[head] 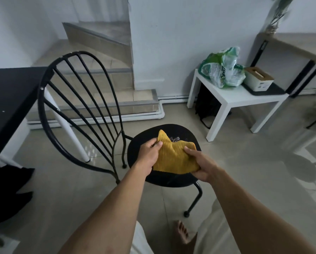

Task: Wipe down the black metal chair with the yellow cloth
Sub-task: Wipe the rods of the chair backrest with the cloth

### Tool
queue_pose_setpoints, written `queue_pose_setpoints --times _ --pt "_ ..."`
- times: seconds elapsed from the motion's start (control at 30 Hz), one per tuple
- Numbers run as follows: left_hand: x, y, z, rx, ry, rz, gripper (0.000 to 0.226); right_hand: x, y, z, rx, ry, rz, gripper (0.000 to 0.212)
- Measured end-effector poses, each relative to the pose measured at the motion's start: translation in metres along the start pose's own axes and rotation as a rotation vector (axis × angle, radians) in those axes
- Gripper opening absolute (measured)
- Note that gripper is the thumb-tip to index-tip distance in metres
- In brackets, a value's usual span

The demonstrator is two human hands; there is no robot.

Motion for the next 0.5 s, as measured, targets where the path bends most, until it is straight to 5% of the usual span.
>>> queue_pose_setpoints --times 0.37,0.5 --pt "-0.051 0.020 -0.033 0.205 -0.186 -0.224 0.027 0.039 -0.002 0.030 -0.111 -0.078 0.026 0.034" --pt "-0.075 0.035 -0.074 0.333 -0.460 -0.328 0.021 0.072 -0.005 0.052 -0.174 -0.077 0.031 0.035"
Point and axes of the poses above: each hand's wrist, its own y-axis away from the middle knuckle, its own x-axis out of the palm, z = x × y, the point moved 8 cm from there along -y, towards the middle knuckle, and after that the axes turned 9 degrees about z, right-handed, at the moved point
